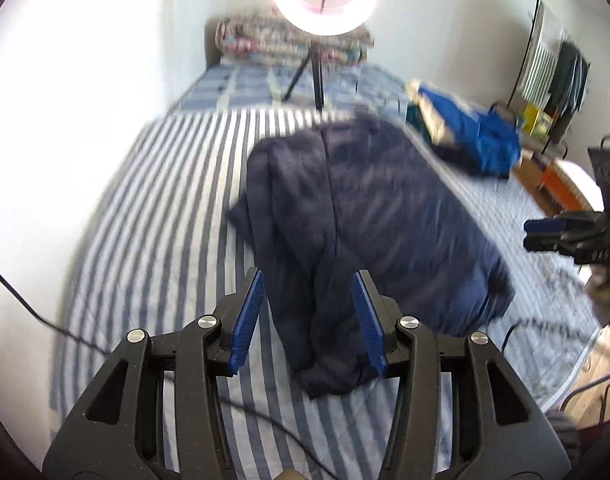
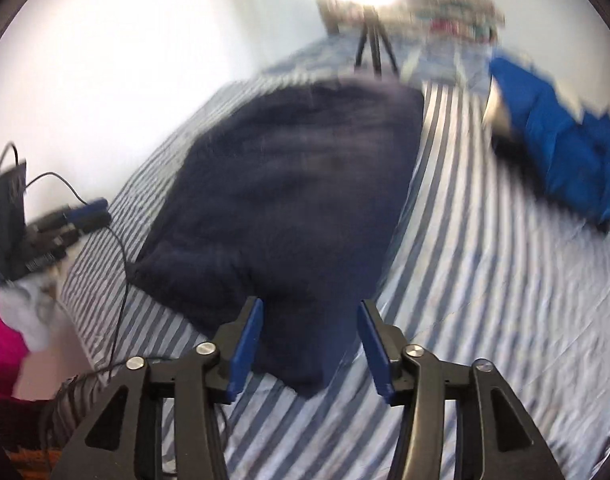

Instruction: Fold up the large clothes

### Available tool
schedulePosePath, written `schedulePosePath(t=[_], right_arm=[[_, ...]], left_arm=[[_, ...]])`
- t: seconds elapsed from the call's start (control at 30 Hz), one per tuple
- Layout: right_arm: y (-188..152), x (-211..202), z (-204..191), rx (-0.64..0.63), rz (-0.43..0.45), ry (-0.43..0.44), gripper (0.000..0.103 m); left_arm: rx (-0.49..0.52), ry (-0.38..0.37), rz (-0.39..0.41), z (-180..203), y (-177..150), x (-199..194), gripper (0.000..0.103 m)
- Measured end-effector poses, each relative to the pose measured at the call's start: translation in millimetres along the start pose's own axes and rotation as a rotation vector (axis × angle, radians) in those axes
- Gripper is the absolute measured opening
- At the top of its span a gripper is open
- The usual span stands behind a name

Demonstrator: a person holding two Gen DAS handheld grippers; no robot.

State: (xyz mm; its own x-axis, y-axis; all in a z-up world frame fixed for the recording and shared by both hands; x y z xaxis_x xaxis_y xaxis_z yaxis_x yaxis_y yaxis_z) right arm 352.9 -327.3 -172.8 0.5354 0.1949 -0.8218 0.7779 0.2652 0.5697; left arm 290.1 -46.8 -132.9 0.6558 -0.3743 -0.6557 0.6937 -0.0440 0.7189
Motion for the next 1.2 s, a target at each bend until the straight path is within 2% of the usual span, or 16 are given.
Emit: schedulePosePath(t=[0.07, 0.13, 0.2, 0.27, 0.4, 0.5, 0.67, 0.77, 0.97, 1.07, 1.2], right_arm=[[15.2, -11.9, 7.5, -0.01, 0.074, -0.005, 0.053], [12.9, -20.5, 28.1, 0.001, 0.159, -0.018, 0.053], [36.3, -19.1, 30.0, 0.021, 0.223, -0.025, 0.053], [69.5, -3.2, 32.4, 0.047, 0.228, -0.016, 0.035], [125.4, 33.3, 30.0, 0.073, 0.242, -0.004, 0.028], [152.9, 74.6, 25.2, 0.086, 0.202, 0.0, 0.024], [170.7, 140.2, 18.8, 0.084, 0.137, -0.042, 0.024], [183.8, 169.6, 17.5, 0.097, 0.105, -0.016, 0.024], [186.2, 220.4, -3.7, 0.059, 0.027, -0.037, 0.024], [184.6, 216.9, -5.7, 0.052, 0.02, -0.05, 0.024], [180.6, 170.3, 4.9, 0.061, 0.078, 0.001, 0.028]], left_arm=[[-0.022, -0.024, 0.021, -3.2, 19.6, -1.8, 0.048], [-0.034, -0.027, 0.039, -11.2, 37.1, 4.3, 0.047], [-0.044, -0.026, 0.055, -13.4, 51.0, 16.5, 0.047], [-0.058, -0.031, 0.058, -15.6, 54.9, 30.7, 0.048], [-0.064, 0.0, 0.037, -21.2, 55.0, 72.5, 0.048], [-0.087, 0.015, 0.013, -31.0, 48.3, 97.1, 0.048], [-0.092, 0.049, -0.021, -45.4, 37.0, 121.8, 0.047], [-0.097, 0.058, -0.043, -53.4, 27.4, 133.6, 0.048], [-0.131, 0.061, -0.07, -68.1, 13.0, 148.6, 0.049], [-0.16, 0.044, -0.071, -73.5, 11.6, 143.1, 0.051], [-0.167, 0.028, -0.05, -78.5, 13.3, 119.7, 0.051]])
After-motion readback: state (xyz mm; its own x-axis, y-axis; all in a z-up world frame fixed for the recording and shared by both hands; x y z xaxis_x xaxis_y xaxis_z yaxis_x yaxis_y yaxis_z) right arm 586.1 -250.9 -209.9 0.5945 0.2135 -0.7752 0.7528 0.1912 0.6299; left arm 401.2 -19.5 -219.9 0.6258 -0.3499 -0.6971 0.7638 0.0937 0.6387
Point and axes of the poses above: each gripper's, at about its wrist camera, not at the fingertips, and x roughly the way its jaws point, z to its right, y to its top, the point moved 3 cm from there along x, roughly the way its jaws point, and after that the axes turned 9 degrees about -y, right-handed, at the moved point
